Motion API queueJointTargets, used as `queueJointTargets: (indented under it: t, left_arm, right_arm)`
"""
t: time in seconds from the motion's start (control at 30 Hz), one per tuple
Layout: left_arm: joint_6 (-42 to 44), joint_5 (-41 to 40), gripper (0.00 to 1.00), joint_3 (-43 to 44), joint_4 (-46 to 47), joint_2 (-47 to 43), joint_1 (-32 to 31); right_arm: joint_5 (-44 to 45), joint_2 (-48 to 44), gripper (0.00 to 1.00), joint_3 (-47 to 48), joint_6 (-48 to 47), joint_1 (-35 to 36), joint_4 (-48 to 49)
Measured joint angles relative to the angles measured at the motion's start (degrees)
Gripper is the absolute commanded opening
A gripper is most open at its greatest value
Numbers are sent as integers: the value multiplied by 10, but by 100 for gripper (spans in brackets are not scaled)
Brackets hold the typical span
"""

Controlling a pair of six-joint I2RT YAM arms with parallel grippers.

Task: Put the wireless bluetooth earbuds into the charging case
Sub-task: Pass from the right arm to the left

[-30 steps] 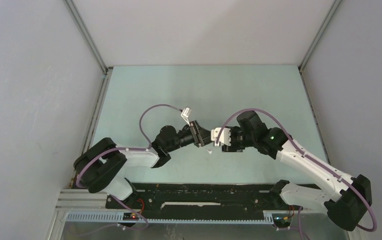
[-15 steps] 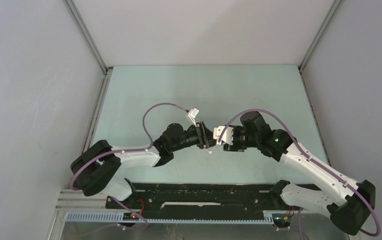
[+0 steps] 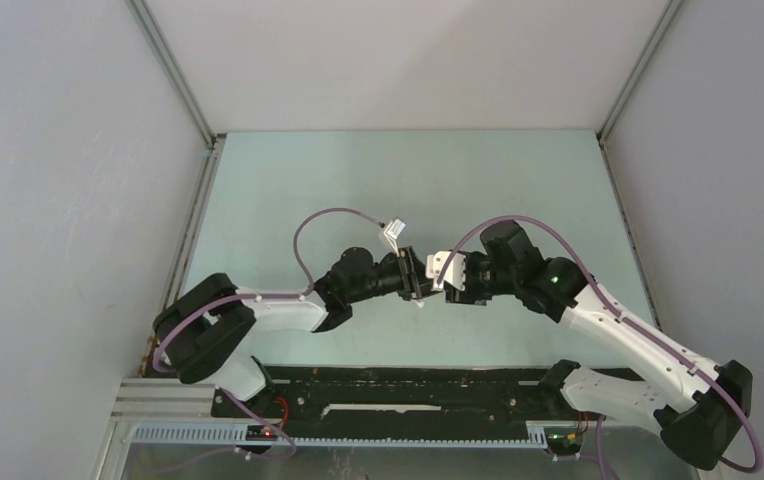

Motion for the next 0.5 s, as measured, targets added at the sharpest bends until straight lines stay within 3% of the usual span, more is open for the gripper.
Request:
queueJointTargets:
  t: [0.17,0.3,0.4,0.5]
  left_arm:
    - [-6,14,18,5,17,12,0]
    - [-8,22,6,4,33,22,0]
    - [19,23,2,-9,50,17,0]
    - [87,22,2,-44,56,-11,0]
  right_arm:
    - [-1,0,36,1,4,0,-3]
    - [1,0,54,1,5,0,-9]
    - [-15,0,64,6,13,-9,-17]
    - [-74,-1,66,23,21,-38,-49]
